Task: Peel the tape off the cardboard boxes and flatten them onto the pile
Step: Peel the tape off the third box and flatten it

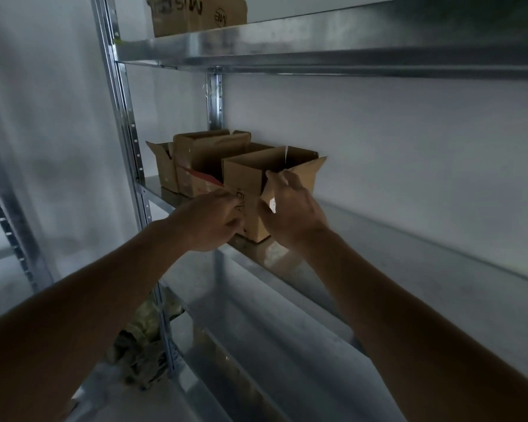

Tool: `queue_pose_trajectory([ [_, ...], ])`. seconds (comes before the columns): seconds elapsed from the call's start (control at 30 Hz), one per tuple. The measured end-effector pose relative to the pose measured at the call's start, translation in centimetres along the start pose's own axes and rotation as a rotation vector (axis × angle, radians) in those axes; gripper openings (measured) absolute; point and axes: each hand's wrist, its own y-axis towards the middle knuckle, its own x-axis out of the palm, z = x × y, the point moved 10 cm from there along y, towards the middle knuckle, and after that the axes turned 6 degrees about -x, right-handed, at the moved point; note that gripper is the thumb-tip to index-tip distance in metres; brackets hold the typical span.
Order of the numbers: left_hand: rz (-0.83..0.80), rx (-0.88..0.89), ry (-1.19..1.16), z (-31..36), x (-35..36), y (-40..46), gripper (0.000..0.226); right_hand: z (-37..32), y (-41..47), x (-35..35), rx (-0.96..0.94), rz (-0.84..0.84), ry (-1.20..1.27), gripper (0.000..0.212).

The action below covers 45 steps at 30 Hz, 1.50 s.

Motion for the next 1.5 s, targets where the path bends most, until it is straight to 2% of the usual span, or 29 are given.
queue_pose_trajectory([
  [0.27, -0.018, 0.072, -0.061, -4.4, 1.8, 3.4, 0.033, 0.4, 4.6, 2.6, 0.059, 0.051, -0.179, 0.080],
  [0.33, -0.033, 0.109, -0.078, -5.0, 2.4, 3.7, 0.031, 0.1, 5.1, 2.7, 0.035, 0.053, -0.244, 0.070],
  [0.43, -0.038, 0.176, -0.100, -5.4, 2.8, 4.1, 0.029, -0.6, 4.9, 1.8, 0.022, 0.168, -0.278, 0.033],
  [0.57, -0.057, 0.234, -0.117, -5.8, 3.3, 4.6, 0.025, -1.8, 3.9, 0.9, 0.055, 0.229, -0.348, 0.022],
  [0.67, -0.092, 0.270, -0.157, -5.8, 3.9, 5.0, 0.019, -1.9, 3.1, 0.0, 0.134, 0.215, -0.413, 0.026],
  [0.8, -0.105, 0.299, -0.152, -5.1, 4.6, 5.6, 0.020, -1.1, 1.8, -0.9, 0.255, 0.140, -0.483, 0.043],
  [0.93, -0.117, 0.313, -0.147, -4.0, 5.3, 6.1, 0.029, -0.1, 0.8, -0.5, 0.318, 0.067, -0.560, 0.035],
  [1.1, -0.092, 0.350, -0.154, -2.9, 5.2, 6.5, 0.029, 1.5, 1.1, 1.0, 0.396, -0.020, -0.568, 0.051],
  [1.2, -0.115, 0.339, -0.175, -2.8, 5.6, 6.7, 0.030, 1.9, 1.2, 2.6, 0.419, -0.048, -0.606, 0.043],
  [1.33, -0.132, 0.332, -0.190, -2.7, 5.7, 6.5, 0.038, 3.0, 0.4, 3.0, 0.509, 0.059, -0.479, 0.051],
  [1.5, -0.100, 0.359, -0.152, -2.1, 4.6, 6.5, 0.044, 3.1, -0.2, 2.3, 0.500, 0.114, -0.499, 0.046],
])
